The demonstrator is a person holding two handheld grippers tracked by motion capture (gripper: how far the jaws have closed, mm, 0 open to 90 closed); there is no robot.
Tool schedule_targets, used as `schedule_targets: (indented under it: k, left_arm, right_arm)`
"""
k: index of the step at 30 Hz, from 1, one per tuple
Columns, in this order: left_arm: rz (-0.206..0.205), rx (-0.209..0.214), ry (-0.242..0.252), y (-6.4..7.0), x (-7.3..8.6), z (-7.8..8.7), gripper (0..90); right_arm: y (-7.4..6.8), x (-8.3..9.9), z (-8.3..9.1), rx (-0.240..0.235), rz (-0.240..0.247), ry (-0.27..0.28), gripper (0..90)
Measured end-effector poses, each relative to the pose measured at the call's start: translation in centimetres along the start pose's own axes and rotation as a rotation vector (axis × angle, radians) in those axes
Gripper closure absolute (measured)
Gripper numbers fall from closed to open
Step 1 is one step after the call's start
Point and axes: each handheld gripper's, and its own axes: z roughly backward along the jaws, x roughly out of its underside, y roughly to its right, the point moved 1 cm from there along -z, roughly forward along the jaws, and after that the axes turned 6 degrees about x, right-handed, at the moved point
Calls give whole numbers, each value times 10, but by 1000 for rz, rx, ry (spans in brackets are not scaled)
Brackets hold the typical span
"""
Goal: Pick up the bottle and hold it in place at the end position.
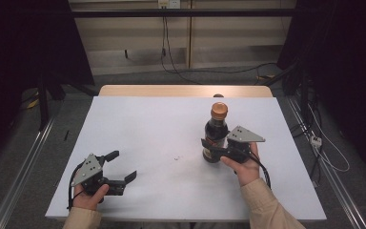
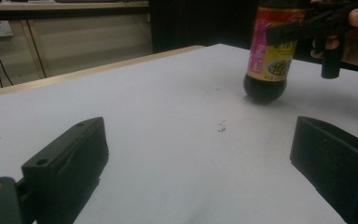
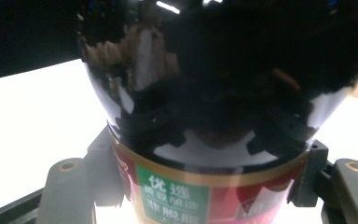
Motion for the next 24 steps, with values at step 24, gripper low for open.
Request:
schedule_targets:
  k: [24]
  left_arm:
    - [3, 5, 4, 0, 1, 0, 38]
  right_arm:
    - [-2, -10, -36, -42, 16, -3, 303]
